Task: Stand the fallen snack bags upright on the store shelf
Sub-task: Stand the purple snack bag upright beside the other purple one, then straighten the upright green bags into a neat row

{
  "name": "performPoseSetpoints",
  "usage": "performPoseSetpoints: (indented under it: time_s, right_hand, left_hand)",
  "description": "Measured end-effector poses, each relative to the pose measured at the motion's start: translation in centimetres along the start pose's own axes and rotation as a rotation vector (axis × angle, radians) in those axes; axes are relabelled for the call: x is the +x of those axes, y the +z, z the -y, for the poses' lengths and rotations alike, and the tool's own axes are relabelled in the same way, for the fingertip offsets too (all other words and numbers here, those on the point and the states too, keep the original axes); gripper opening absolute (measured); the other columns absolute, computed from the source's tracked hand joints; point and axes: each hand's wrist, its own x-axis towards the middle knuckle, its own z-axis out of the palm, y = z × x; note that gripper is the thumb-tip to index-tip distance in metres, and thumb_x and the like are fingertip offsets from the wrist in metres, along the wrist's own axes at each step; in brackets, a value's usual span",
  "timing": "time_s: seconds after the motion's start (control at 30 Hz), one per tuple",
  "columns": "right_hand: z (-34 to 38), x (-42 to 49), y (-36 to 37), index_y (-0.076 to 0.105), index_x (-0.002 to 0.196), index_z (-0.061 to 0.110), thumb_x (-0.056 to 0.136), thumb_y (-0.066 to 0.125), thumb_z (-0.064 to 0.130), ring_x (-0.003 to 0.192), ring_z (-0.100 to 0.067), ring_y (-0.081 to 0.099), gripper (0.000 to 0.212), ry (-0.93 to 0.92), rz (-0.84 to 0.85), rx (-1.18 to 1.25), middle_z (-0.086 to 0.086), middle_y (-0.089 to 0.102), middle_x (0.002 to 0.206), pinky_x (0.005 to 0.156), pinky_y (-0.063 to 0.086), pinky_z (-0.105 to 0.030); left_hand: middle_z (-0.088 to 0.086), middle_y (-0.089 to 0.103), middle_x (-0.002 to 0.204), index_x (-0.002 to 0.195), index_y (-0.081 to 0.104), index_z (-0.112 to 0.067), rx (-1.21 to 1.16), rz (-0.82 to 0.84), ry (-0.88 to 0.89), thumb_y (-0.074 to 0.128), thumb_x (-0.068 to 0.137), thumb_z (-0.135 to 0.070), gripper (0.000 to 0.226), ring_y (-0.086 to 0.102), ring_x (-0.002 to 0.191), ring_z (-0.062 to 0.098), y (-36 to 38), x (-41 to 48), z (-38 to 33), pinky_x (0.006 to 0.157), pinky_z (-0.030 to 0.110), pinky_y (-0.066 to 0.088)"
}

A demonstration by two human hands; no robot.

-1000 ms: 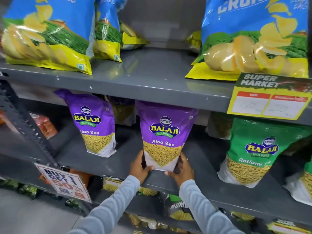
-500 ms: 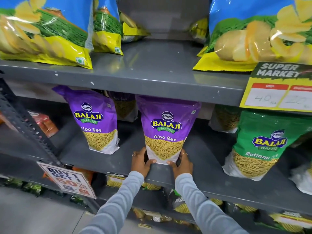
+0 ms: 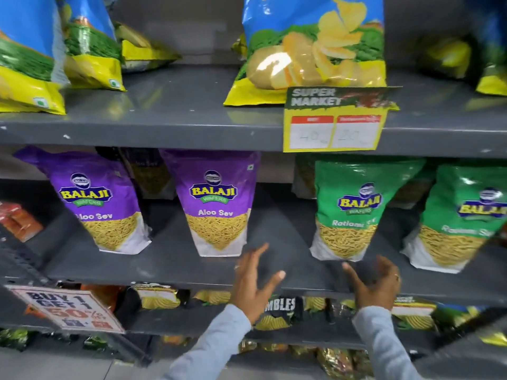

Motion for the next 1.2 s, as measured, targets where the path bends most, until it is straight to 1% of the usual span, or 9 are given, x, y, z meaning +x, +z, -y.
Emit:
performPoseSetpoints:
  time_s: [0.1, 0.2, 0.43, 0.63, 0.73, 0.87, 0.97, 1.07, 1.2]
  right_hand:
    - [0.5, 4.1, -0.8, 0.026, 0.142, 0.005, 0.055, 0.088, 0.008, 0.134, -0.03, 0.036, 0.107, 0.044, 0.185, -0.2, -0.019, 0.034, 0.147, 0.114, 0.031, -0.044]
    - [0.6, 5.9, 0.2, 0.035, 0.139, 0.009, 0.065, 0.081, 0.005, 0.129, -0.029, 0.046, 0.087, 0.063, 0.379, -0.169, -0.014, 0.049, 0.139, 0.108, 0.037, -0.039]
    - [0.1, 5.0, 2.4, 0.052, 0.124, 0.013, 0.07, 0.076, 0.006, 0.108, -0.031, 0.062, 0.059, 0.082, 0.338, -0.202, -0.015, 0.067, 0.117, 0.093, 0.047, -0.035]
    - [0.6, 4.8, 1.9, 0.054, 0.121, 0.005, 0.07, 0.077, 0.001, 0.105, -0.023, 0.058, 0.056, 0.036, 0.346, -0.093, -0.015, 0.063, 0.12, 0.09, 0.041, -0.024]
    - [-0.2, 5.4, -2.0, 0.061, 0.099, 0.003, 0.061, 0.086, 0.014, 0.1, -0.035, 0.058, 0.047, -0.129, 0.088, -0.099, -0.019, 0.06, 0.103, 0.09, 0.041, -0.028]
    - [-1.1, 9.8, -7.7, 0.044, 0.126, 0.005, 0.039, 0.093, 0.035, 0.12, -0.042, 0.043, 0.104, -0.084, -0.276, -0.164, -0.026, 0.046, 0.126, 0.104, 0.034, -0.052]
    - [-1.0, 13.8, -9.1, 0.012, 0.146, 0.007, 0.032, 0.094, 0.038, 0.141, -0.039, 0.019, 0.144, 0.029, -0.203, -0.28, -0.024, 0.02, 0.152, 0.114, 0.021, -0.052]
    - [-1.4, 16.2, -9.1, 0.006, 0.147, 0.014, 0.031, 0.095, 0.033, 0.143, -0.031, 0.02, 0.147, 0.065, -0.101, -0.28, -0.016, 0.02, 0.156, 0.117, 0.018, -0.043]
    - [-2.4, 16.5, -8.9, 0.022, 0.142, 0.019, 0.027, 0.095, 0.029, 0.133, -0.033, 0.039, 0.137, -0.007, -0.107, -0.231, -0.016, 0.041, 0.144, 0.111, 0.03, -0.041]
  left_hand:
    - [0.003, 0.027, 0.158, 0.148, 0.024, -0.024, 0.116, 0.237, -0.141, 0.068, 0.081, -0.043, 0.082, 0.018, 0.148, 0.026, 5.2, 3.1, -1.5, 0.122, 0.041, 0.01]
    - [0.006, 0.025, 0.159, 0.151, 0.019, -0.018, 0.267, 0.255, -0.211, 0.07, 0.077, -0.047, 0.094, 0.018, 0.148, 0.025, 9.2, 6.1, -2.1, 0.122, 0.04, 0.009]
    - [0.002, 0.058, 0.129, 0.115, 0.058, -0.026, 0.364, -0.044, -0.315, 0.073, 0.068, -0.05, 0.055, 0.04, 0.129, 0.023, 11.5, 7.5, 0.1, 0.102, 0.04, 0.026]
    - [0.006, 0.044, 0.147, 0.137, 0.042, -0.022, 0.38, -0.125, -0.307, 0.073, 0.071, -0.049, 0.077, 0.029, 0.141, 0.026, 11.6, 6.4, -0.9, 0.111, 0.044, 0.02]
    - [0.01, 0.035, 0.153, 0.136, 0.036, -0.018, 0.456, -0.298, -0.017, 0.067, 0.076, -0.049, 0.075, 0.026, 0.143, 0.028, 13.3, 2.8, -1.8, 0.116, 0.049, 0.018]
    - [0.008, 0.05, 0.144, 0.126, 0.051, -0.019, 0.602, -0.011, 0.448, 0.06, 0.08, -0.046, 0.054, 0.044, 0.136, 0.029, 18.0, 0.0, -3.7, 0.106, 0.049, 0.043]
    - [0.008, 0.041, 0.153, 0.142, 0.043, -0.013, 0.815, 0.238, 0.457, 0.047, 0.088, -0.053, 0.067, 0.034, 0.143, 0.028, 20.9, 1.0, -5.0, 0.115, 0.05, 0.03]
    - [0.01, 0.007, 0.163, 0.153, 0.008, -0.009, 0.894, 0.476, 0.26, 0.03, 0.095, -0.054, 0.076, 0.001, 0.151, 0.026, 22.3, 2.3, -4.8, 0.121, 0.043, -0.005]
    - [0.012, 0.003, 0.163, 0.152, 0.001, -0.007, 1.043, 0.491, 0.249, 0.025, 0.096, -0.054, 0.077, -0.002, 0.151, 0.028, 23.2, 2.3, -4.2, 0.121, 0.043, -0.007]
